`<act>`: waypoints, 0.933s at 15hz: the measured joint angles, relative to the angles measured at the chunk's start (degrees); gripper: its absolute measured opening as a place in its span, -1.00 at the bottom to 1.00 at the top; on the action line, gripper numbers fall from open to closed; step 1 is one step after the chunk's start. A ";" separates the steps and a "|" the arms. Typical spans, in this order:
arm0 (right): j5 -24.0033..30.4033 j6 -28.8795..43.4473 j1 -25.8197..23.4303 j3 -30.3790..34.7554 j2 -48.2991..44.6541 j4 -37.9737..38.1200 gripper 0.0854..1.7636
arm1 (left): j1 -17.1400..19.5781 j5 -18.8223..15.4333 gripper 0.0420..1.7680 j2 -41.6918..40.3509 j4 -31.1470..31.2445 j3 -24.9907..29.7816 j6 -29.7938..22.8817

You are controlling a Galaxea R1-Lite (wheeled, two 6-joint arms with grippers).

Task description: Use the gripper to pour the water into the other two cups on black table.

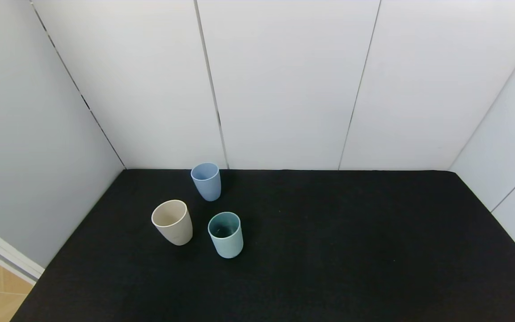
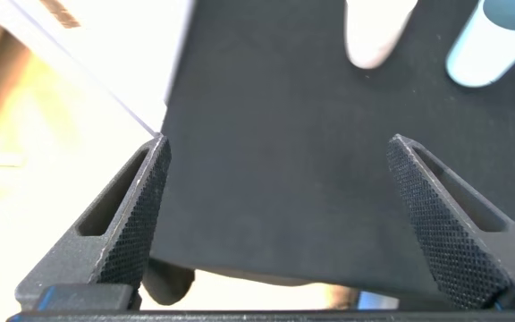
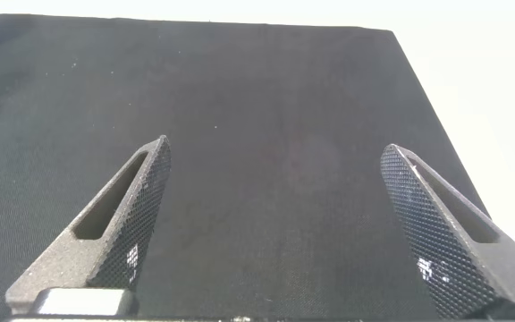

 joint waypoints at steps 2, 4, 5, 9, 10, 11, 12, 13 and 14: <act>-0.02 0.00 0.00 0.00 0.00 0.00 0.94 | 4.13 -3.60 0.94 -4.28 3.00 -0.68 1.83; 0.00 -0.02 0.00 0.00 0.00 0.00 0.94 | 7.88 -8.16 0.94 -8.22 5.49 -0.60 2.29; 0.00 0.00 0.00 0.00 0.00 0.05 0.94 | 8.80 -8.92 0.94 -9.85 5.69 -0.24 2.27; 0.00 0.00 0.00 0.00 0.00 0.00 0.94 | 9.33 -9.36 0.94 -13.09 0.82 2.76 2.73; 0.00 0.00 0.00 0.00 0.00 0.00 0.94 | 9.08 -9.56 0.94 -13.90 -2.82 4.50 2.84; -0.02 0.02 0.00 0.00 0.00 0.00 0.94 | 8.70 -10.22 0.94 -15.17 -5.33 6.62 2.95; -0.02 0.00 0.00 0.00 0.00 0.00 0.94 | 8.40 -11.43 0.94 -16.63 -6.53 8.36 3.21; 0.00 0.00 0.00 0.00 0.00 0.00 0.94 | 8.17 -13.17 0.94 -18.25 -7.09 10.06 3.39; 0.00 0.00 0.00 0.00 0.00 0.00 0.94 | 8.01 -14.87 0.94 -19.96 -7.67 11.47 3.58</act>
